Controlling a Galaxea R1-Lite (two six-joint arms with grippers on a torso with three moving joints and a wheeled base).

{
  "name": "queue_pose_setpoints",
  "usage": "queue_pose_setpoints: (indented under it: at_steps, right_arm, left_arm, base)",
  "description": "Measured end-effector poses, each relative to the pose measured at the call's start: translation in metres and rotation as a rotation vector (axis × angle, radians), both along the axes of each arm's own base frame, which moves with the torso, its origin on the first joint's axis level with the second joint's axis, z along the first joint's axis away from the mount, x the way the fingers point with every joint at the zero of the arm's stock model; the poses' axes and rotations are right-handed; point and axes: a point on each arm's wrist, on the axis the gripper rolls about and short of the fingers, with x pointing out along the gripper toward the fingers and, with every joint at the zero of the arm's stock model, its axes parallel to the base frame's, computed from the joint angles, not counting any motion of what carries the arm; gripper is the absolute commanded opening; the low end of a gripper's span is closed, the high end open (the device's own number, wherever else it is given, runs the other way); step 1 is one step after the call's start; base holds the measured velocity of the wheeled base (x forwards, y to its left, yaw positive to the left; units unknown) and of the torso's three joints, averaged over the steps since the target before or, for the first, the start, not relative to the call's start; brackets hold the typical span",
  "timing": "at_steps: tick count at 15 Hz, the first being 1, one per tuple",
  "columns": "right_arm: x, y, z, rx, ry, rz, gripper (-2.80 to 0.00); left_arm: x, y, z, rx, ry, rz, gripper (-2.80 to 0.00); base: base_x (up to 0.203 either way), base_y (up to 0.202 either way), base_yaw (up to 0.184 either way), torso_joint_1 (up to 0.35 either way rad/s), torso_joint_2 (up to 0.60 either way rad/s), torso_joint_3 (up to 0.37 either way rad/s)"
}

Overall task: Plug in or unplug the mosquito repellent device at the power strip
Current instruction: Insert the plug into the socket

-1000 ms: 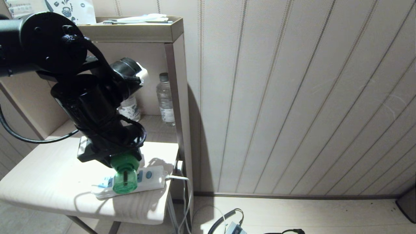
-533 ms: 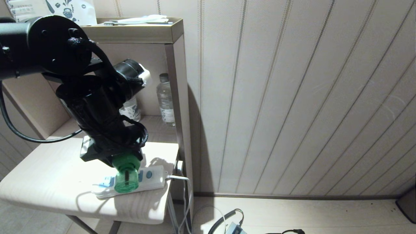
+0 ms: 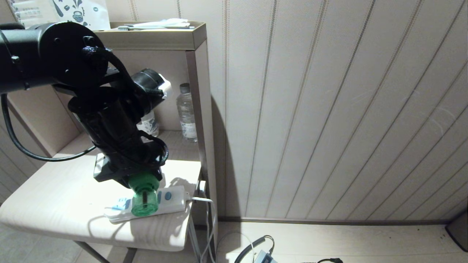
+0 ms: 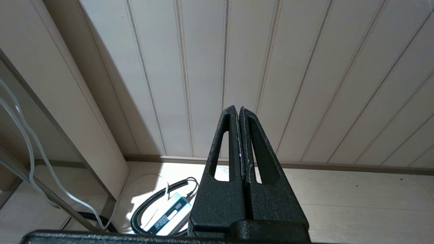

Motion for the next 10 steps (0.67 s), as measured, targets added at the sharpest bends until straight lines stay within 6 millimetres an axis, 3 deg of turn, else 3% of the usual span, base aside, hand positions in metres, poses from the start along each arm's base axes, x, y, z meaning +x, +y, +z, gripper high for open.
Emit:
queue_pose_setpoints:
  at_steps: [10]
  right_arm:
    - [0.0000, 0.0000, 0.0000, 0.000, 0.000, 0.000, -2.80]
  left_arm:
    - [0.0037, 0.0078, -0.0098, 0.009, 0.044, 0.026, -2.80]
  base:
    - [0.000, 0.000, 0.000, 0.000, 0.00, 0.000]
